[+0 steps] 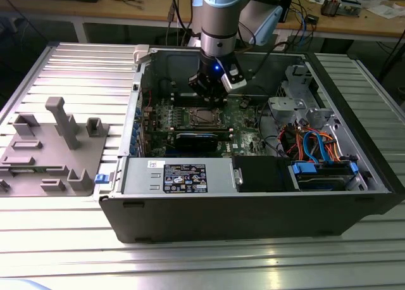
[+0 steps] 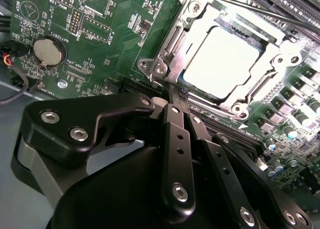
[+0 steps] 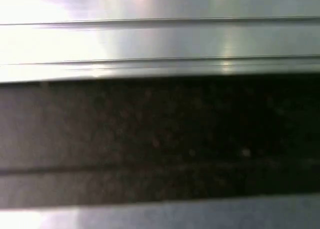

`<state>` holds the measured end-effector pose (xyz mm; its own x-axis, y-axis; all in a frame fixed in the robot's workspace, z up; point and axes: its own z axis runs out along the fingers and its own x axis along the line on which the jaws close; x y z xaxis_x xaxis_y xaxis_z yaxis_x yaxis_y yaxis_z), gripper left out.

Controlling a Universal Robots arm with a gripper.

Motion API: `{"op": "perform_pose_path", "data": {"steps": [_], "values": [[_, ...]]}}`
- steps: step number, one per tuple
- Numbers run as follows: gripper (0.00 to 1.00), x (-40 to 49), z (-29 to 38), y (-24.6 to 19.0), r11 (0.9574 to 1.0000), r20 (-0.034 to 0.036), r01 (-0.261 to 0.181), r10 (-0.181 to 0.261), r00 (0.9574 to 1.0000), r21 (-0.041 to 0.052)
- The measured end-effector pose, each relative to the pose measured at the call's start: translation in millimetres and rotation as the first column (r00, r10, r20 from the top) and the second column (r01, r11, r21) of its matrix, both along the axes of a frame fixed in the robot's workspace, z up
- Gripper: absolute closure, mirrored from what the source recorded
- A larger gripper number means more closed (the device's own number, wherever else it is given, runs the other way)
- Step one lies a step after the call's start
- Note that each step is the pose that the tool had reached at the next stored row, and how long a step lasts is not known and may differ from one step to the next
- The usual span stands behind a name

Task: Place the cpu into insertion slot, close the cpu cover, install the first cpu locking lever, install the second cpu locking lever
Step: 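Install the first cpu locking lever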

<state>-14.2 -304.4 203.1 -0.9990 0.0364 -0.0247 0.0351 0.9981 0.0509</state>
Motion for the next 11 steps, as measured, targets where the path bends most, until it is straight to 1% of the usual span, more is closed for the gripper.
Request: {"op": "perform_pose_path", "data": {"steps": [4, 6, 9, 11], "values": [[0.89, 0.0, -0.2, -0.2, 1.0000, -0.0002, 0.000, 0.000, 1.0000, -0.0003], [0.89, 0.0, -0.2, -0.2, 1.0000, -0.0002, 0.000, 0.000, 1.0000, 0.0024], [0.89, 0.0, -0.5, -0.1, 0.9999, -0.0001, 0.000, 0.000, 1.0000, 0.0160], [0.89, 0.0, -0.5, -0.1, 0.9998, -0.0001, 0.000, 0.000, 1.0000, 0.0212]]}}
